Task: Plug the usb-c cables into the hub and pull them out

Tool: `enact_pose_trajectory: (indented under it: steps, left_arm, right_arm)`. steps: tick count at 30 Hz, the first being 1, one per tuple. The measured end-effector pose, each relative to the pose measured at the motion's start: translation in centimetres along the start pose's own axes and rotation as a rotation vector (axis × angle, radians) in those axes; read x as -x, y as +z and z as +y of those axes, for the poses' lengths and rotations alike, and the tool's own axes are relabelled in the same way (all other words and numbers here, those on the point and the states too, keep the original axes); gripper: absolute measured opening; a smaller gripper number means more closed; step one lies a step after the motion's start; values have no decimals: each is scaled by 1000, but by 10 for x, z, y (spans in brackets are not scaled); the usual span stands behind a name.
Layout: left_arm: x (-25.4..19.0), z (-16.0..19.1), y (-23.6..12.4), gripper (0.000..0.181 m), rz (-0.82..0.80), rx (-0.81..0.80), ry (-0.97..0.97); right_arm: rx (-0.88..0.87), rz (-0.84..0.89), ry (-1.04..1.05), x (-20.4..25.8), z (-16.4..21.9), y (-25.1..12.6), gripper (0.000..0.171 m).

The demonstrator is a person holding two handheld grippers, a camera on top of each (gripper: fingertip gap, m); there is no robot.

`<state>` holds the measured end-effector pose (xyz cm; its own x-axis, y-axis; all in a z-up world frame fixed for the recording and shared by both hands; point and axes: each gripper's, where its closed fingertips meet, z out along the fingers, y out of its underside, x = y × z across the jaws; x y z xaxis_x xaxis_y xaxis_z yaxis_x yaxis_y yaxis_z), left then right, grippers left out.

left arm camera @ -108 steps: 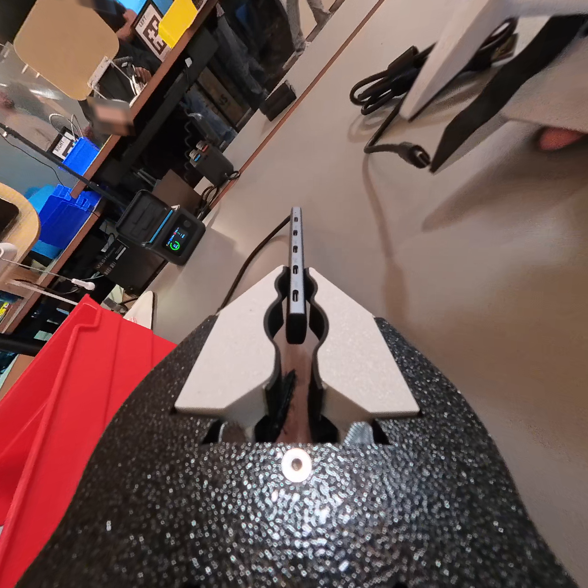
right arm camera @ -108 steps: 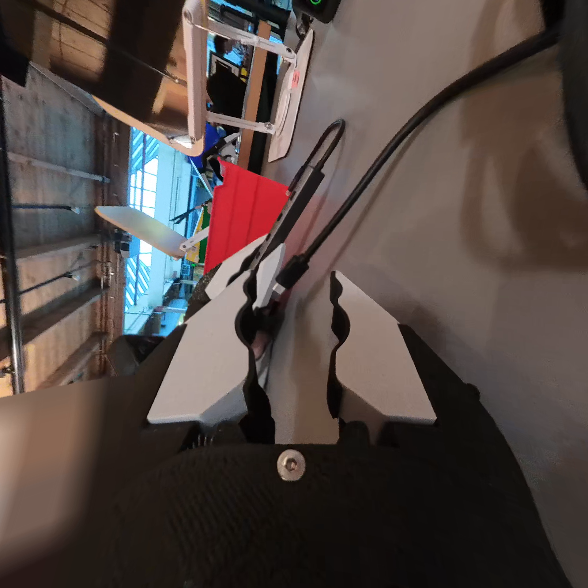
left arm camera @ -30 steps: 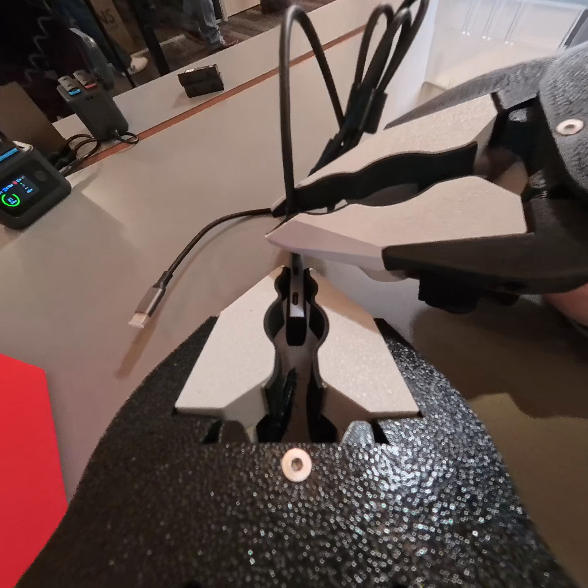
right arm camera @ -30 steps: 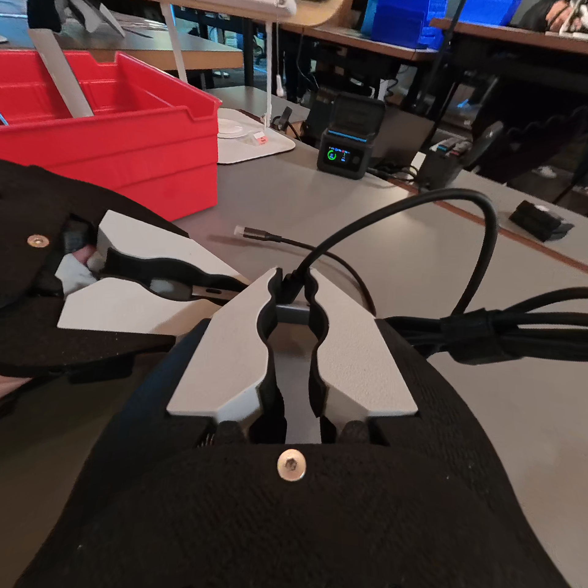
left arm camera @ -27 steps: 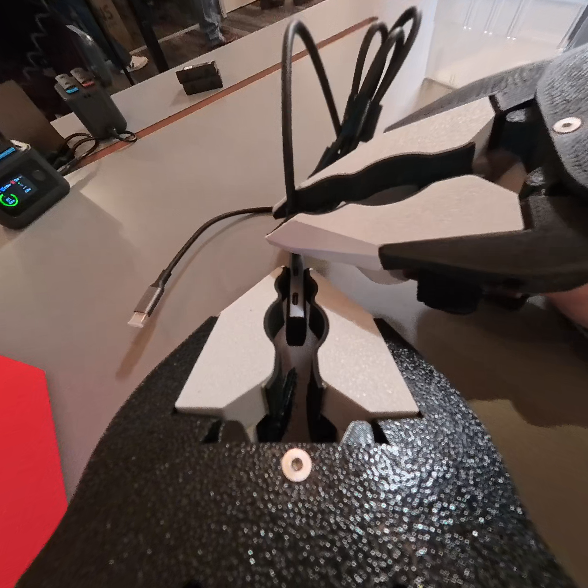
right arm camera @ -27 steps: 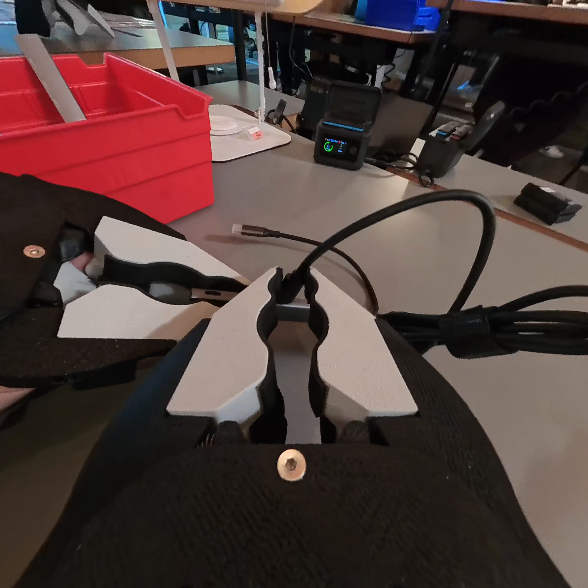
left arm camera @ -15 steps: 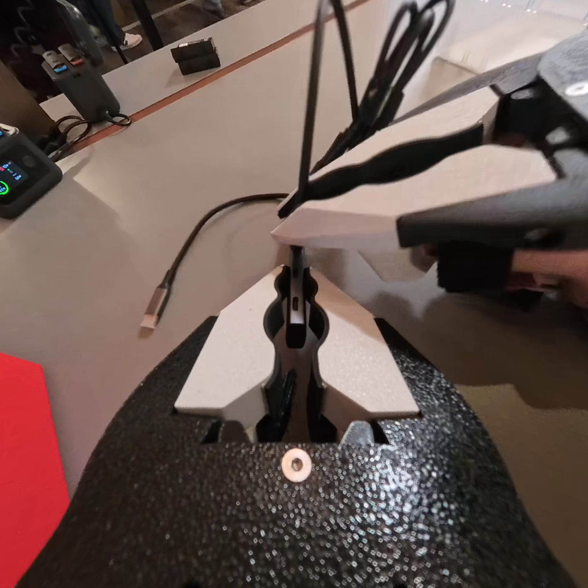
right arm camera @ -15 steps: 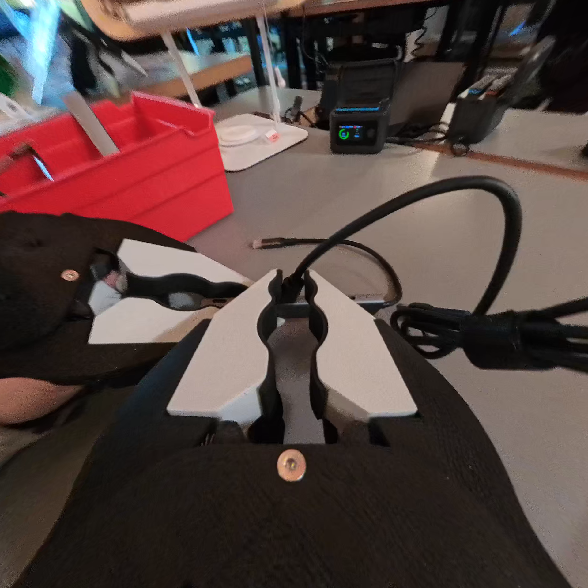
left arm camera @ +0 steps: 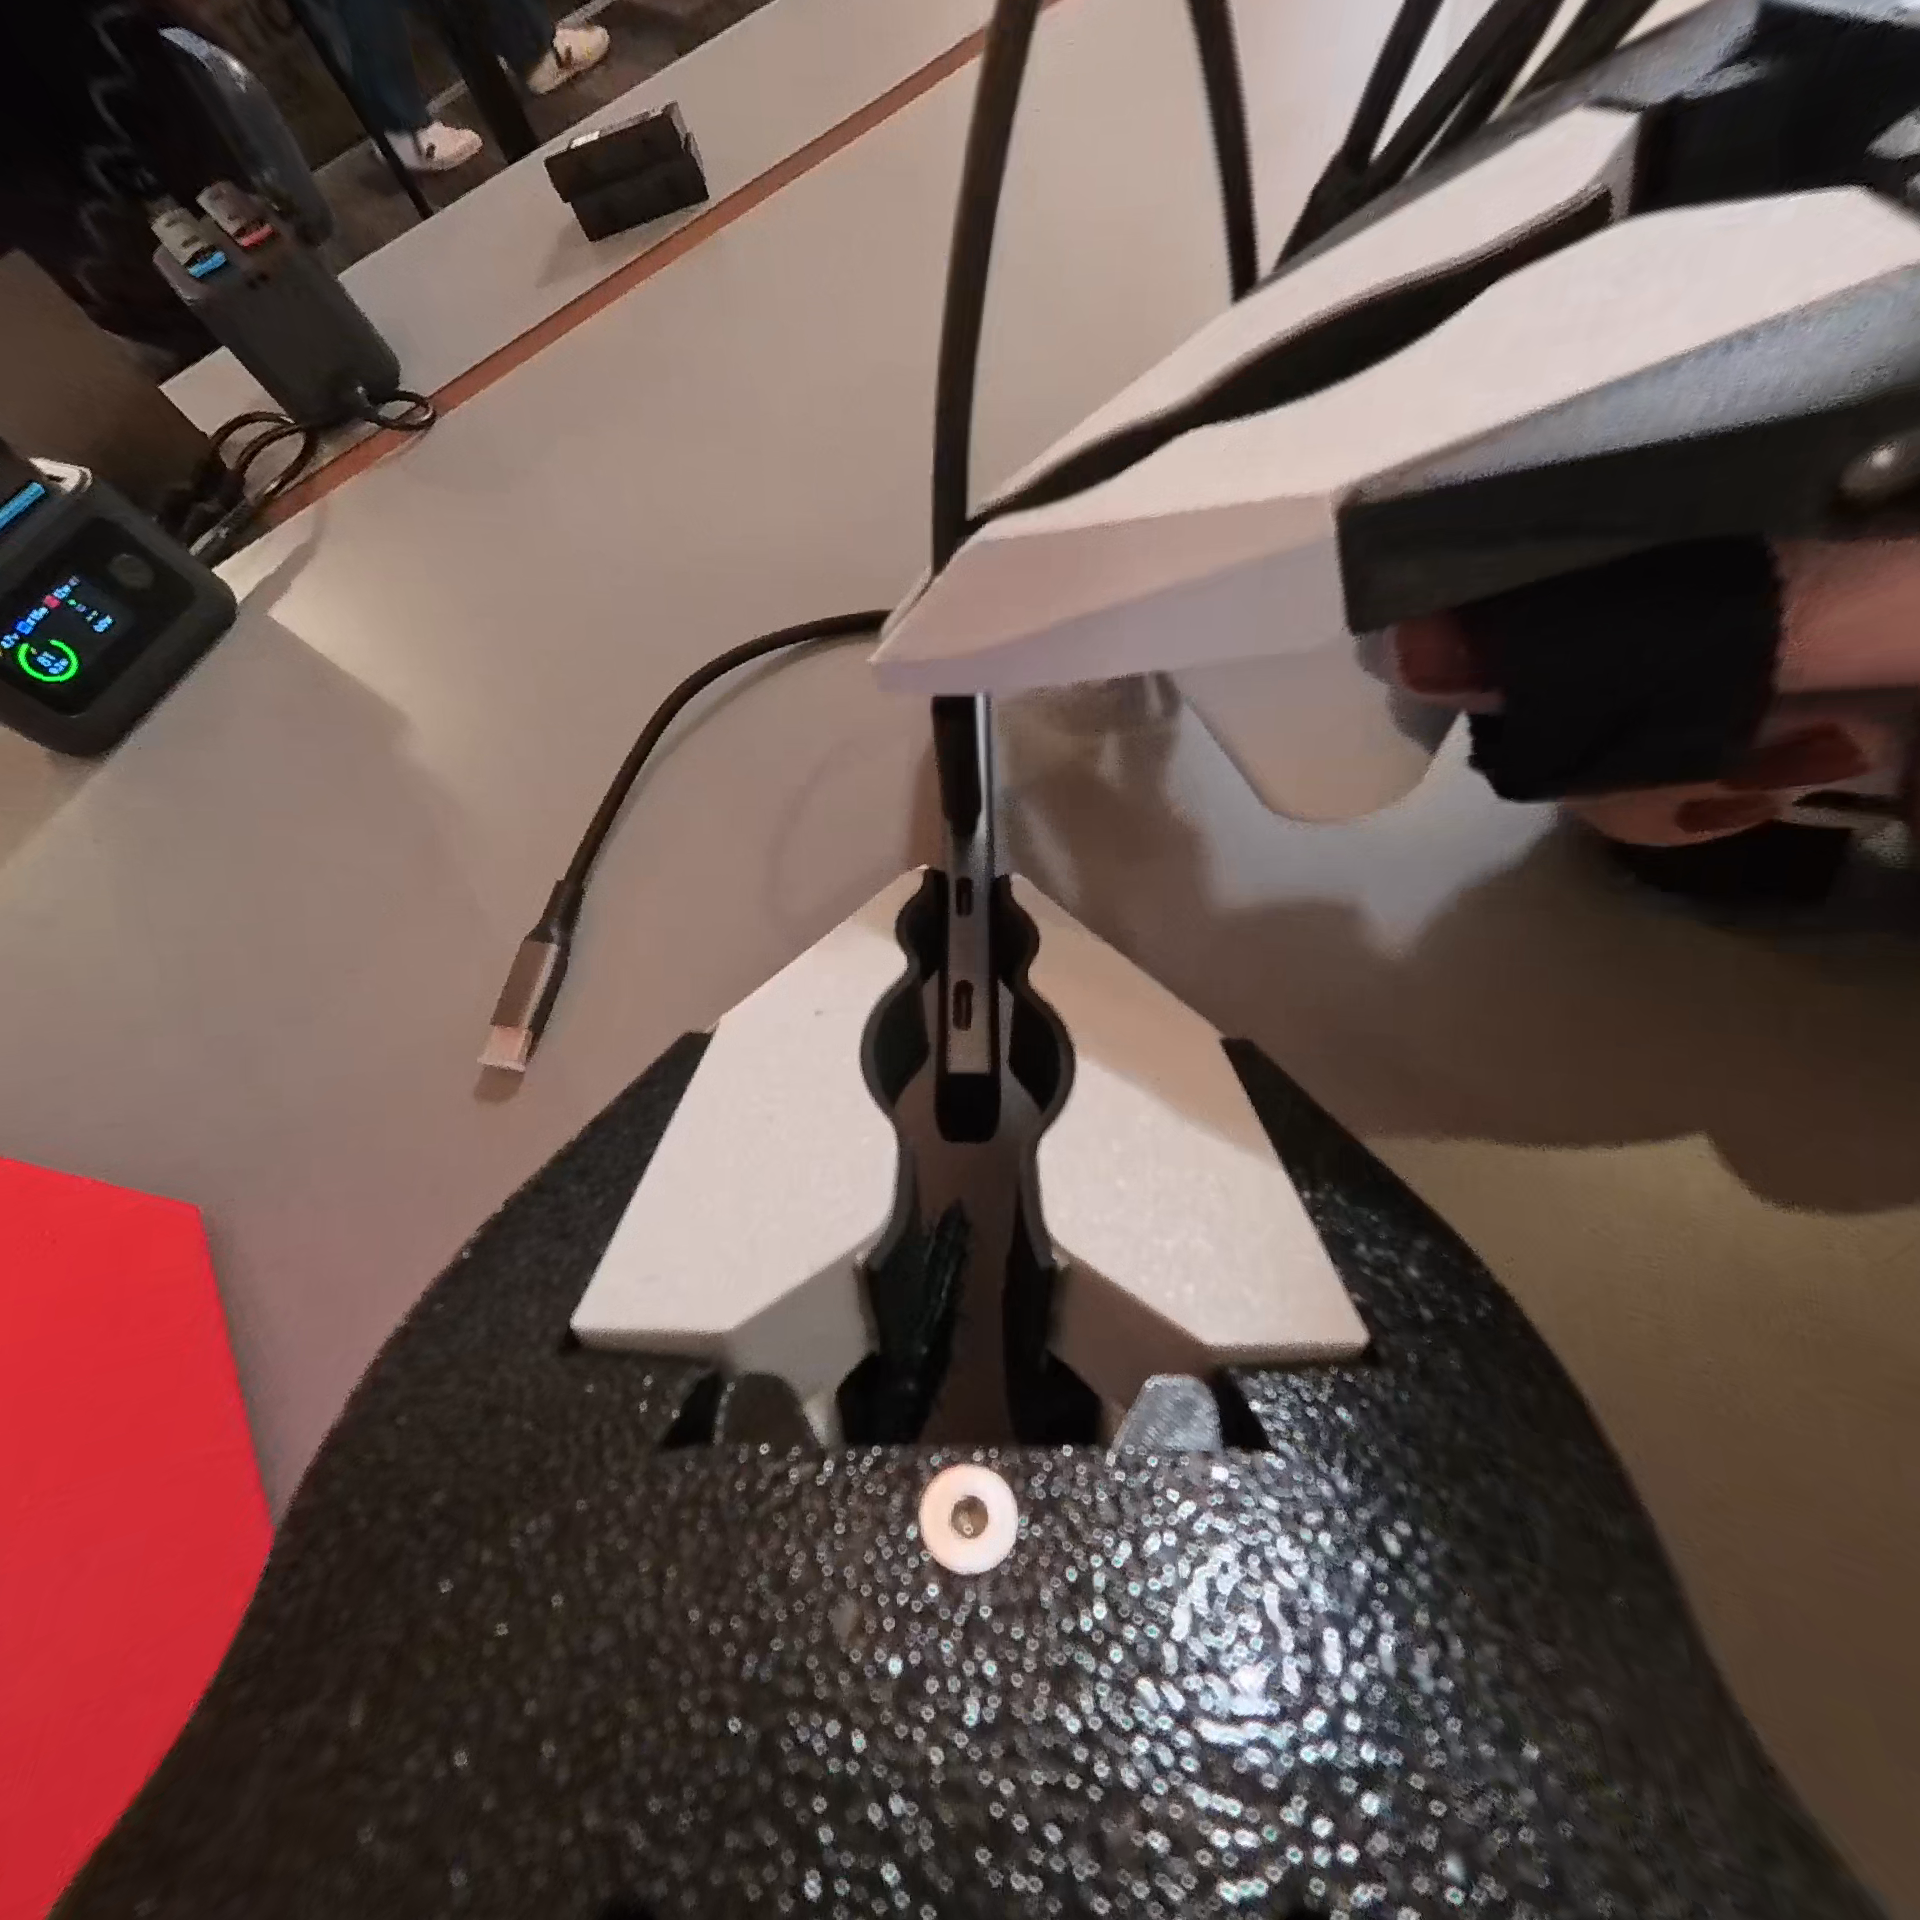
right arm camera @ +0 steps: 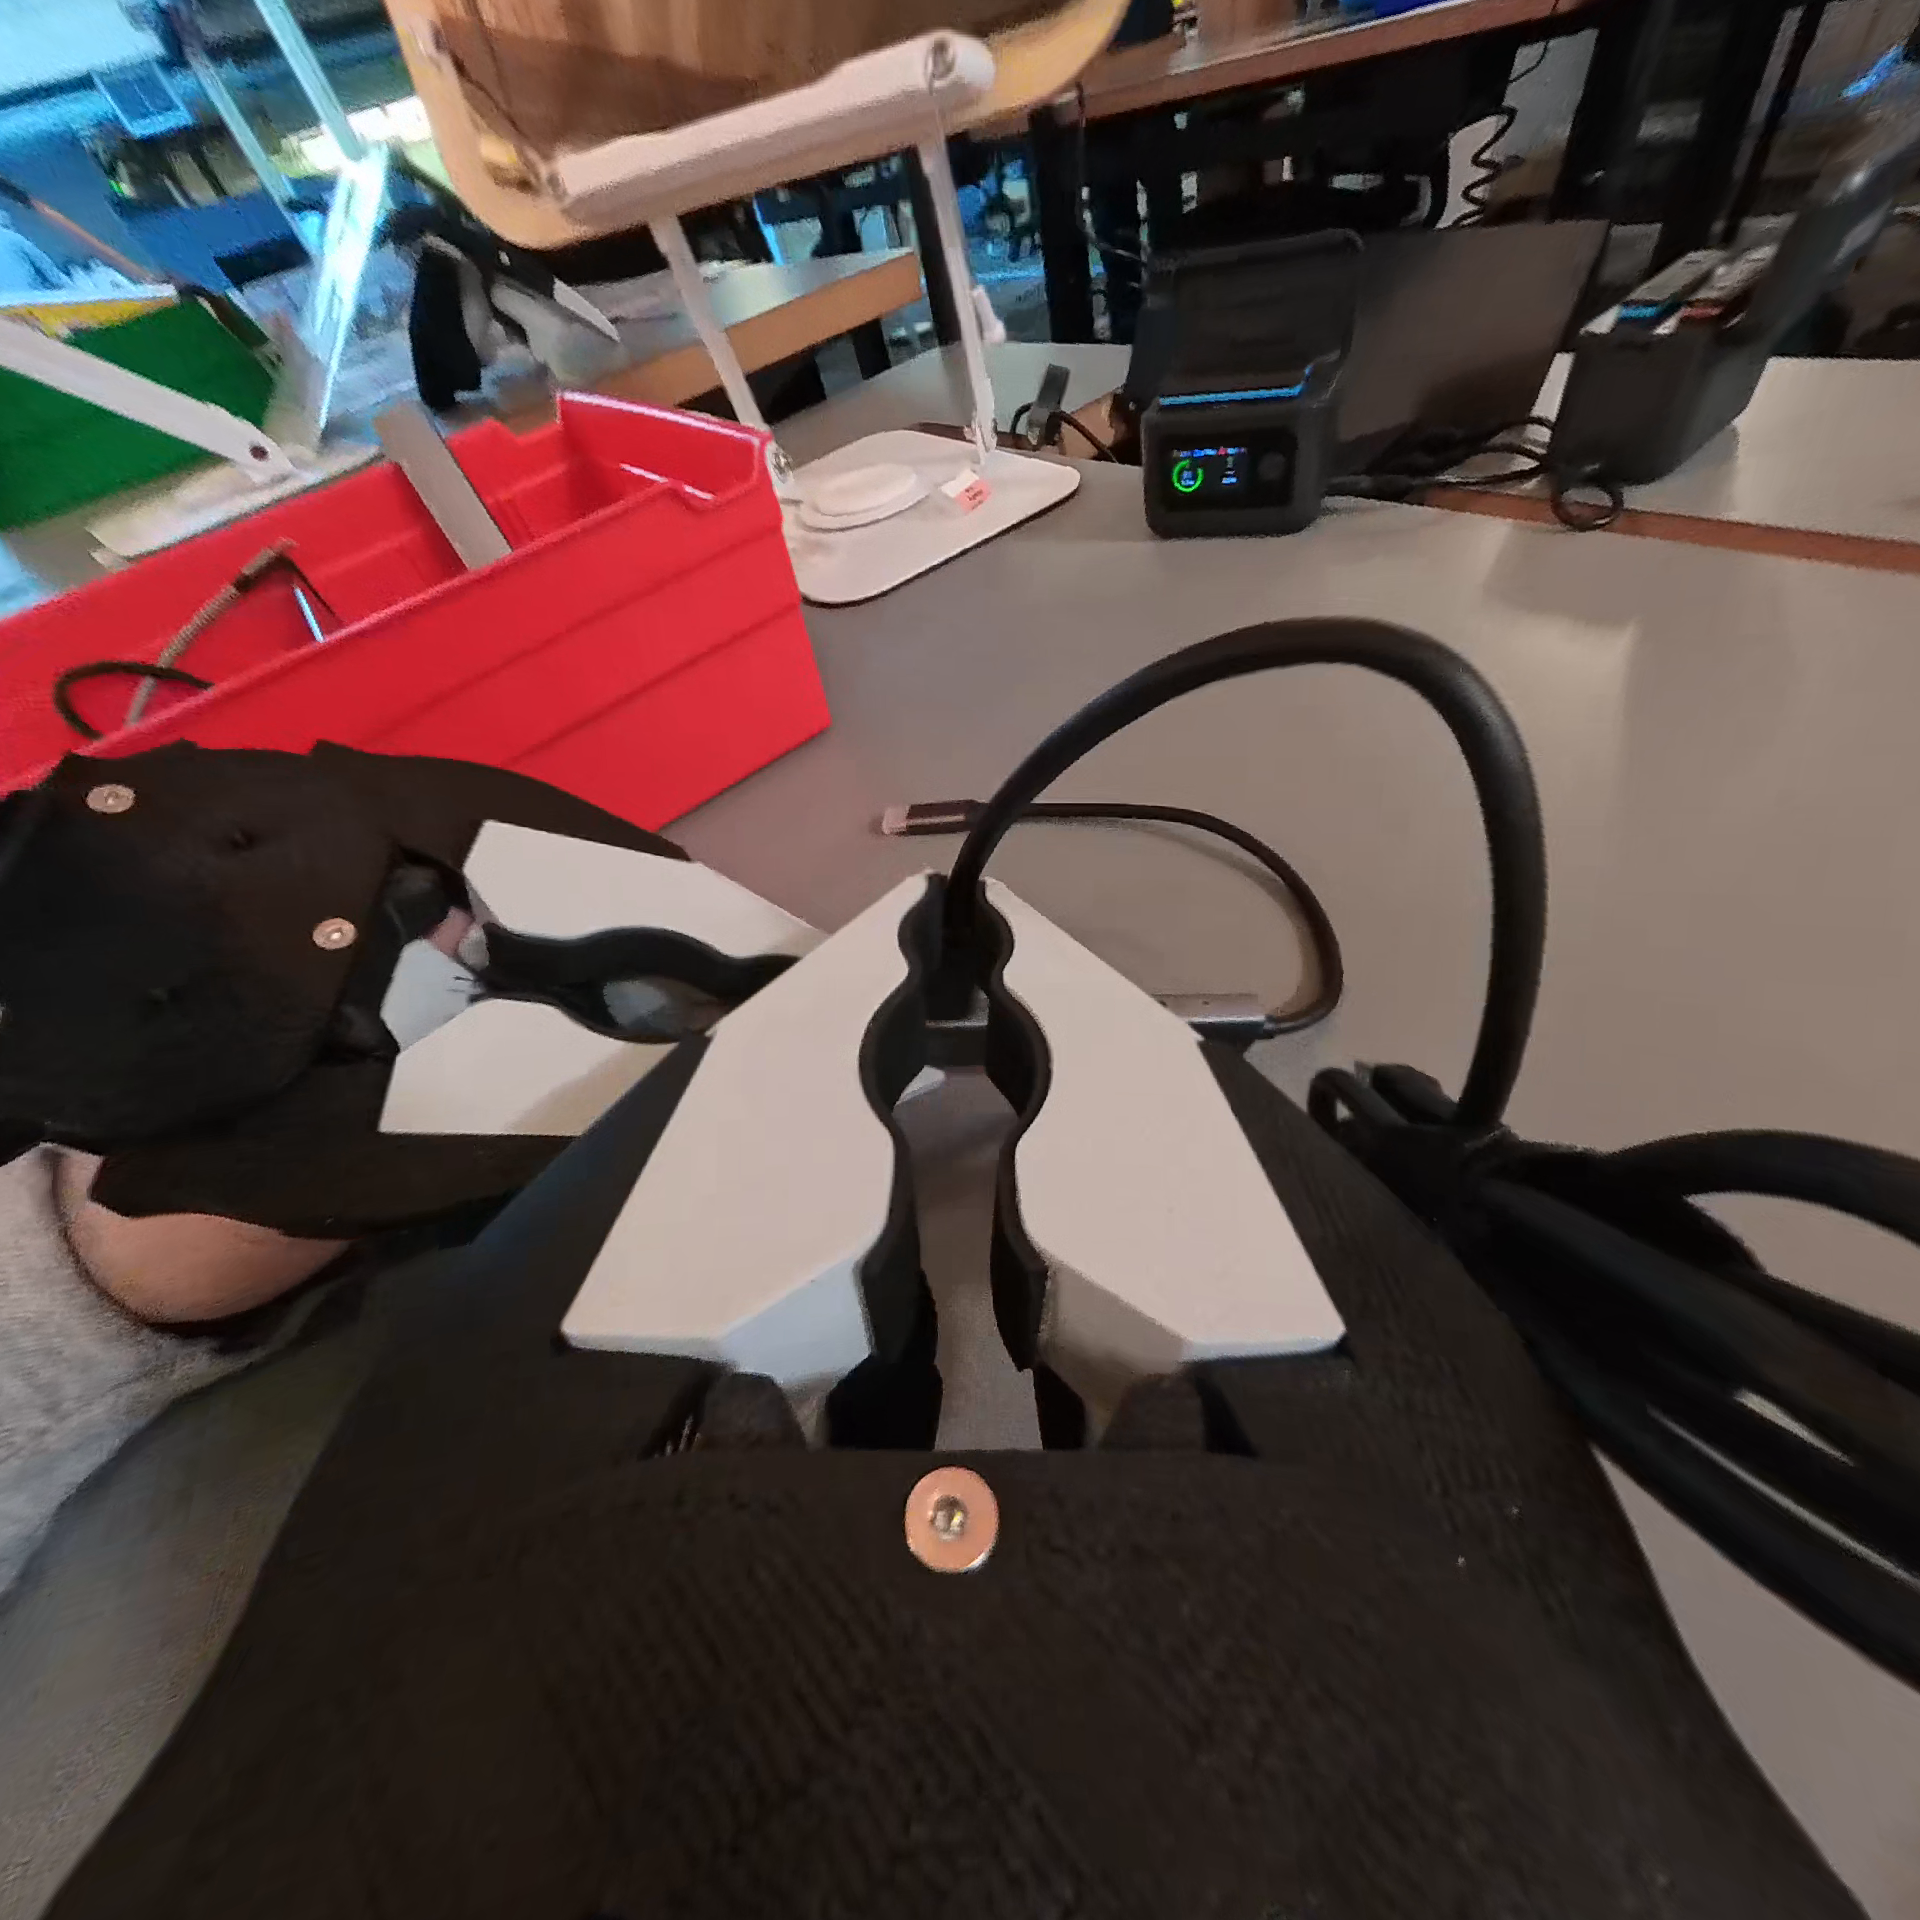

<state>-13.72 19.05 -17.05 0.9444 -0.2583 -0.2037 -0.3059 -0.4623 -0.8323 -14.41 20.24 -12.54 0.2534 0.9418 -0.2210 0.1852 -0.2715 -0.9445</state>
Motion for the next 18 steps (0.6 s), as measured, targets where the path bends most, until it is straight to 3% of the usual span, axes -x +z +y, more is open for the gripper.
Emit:
enact_pose_trajectory:
  steps: [1, 16, 18]
  left_arm:
    - [0, 2, 1, 7, 1, 12, -3]
    - [2, 10, 4, 8, -13, 64, 24]
    - [1, 8, 4, 8, -10, 52, 28]
  right_arm:
    - [14, 9, -20, 2, 1, 1, 2]
    - [57, 73, -160, 5, 8, 4, 3]
    - [-6, 105, -161, 2, 1, -6, 14]
